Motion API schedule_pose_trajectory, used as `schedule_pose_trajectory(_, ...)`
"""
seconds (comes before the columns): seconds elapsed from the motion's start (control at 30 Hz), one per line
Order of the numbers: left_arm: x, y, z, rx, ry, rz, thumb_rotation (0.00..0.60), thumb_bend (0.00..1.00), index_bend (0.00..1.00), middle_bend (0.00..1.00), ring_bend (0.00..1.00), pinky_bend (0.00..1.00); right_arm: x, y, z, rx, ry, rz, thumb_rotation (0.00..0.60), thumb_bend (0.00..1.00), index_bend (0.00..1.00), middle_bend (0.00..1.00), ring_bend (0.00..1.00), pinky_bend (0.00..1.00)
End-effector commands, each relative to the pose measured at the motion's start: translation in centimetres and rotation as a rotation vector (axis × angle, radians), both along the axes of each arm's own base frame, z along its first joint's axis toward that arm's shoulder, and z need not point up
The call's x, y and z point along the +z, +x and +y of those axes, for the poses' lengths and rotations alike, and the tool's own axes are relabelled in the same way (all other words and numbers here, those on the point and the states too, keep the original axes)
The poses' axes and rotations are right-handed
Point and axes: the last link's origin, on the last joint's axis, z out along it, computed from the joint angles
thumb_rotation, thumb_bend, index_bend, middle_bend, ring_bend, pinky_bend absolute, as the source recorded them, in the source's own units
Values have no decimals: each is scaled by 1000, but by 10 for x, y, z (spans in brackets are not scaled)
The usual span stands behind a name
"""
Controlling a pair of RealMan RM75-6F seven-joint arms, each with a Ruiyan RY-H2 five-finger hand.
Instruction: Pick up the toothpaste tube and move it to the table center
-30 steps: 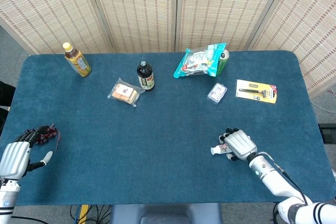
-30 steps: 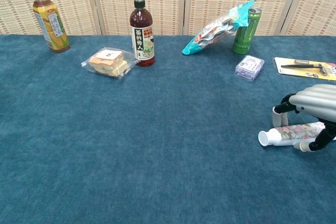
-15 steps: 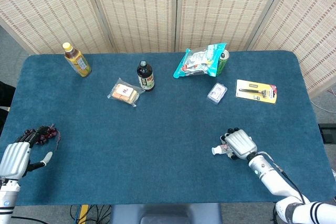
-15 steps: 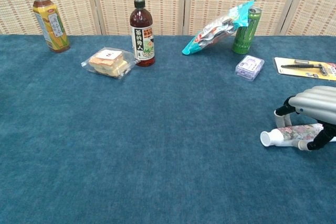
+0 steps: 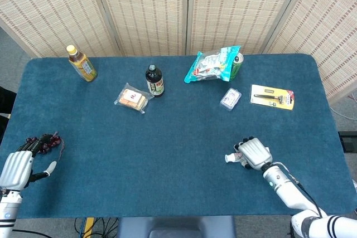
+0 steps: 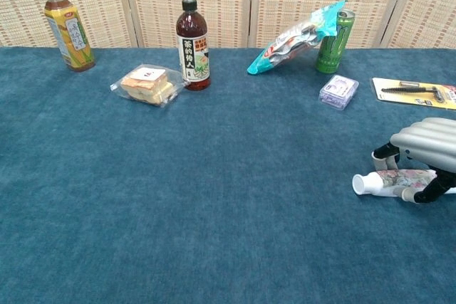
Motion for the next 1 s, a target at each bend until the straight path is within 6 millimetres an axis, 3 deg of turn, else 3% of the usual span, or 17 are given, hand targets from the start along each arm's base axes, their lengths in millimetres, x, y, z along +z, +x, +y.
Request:
schedule_pose_trajectory(0.03,0,1,0,-2,-5,-4,600,269,171,289,267,273,1,2,-1,-2,2,-11,600,864,618,587,412,405)
schedule_pose_trajectory(0.2,4,5,5,-31,-23,9,600,269,172,289,267,273,10,11,-5,-1,6,-45,600,999,694,645,483,455)
schedule_pose_trajectory(0.57,8,33,45,-189,-149,60,600,269,176,288,269,273,46,53,-26,14,37,-130,600,1000,790,714,589,558)
schedule_pose_trajectory(0.8,3,63,75,-320,-254,74,600,269,175,288,284,273,73,92,-47,10,100,-167,600,1000,827,739,620,569)
schedule_pose_trajectory(1.0,-6,93,95,-446,-337,112,600,269,159,312,299,295,82,123,-61,12,186,-140,600,1000,865,767,662,607)
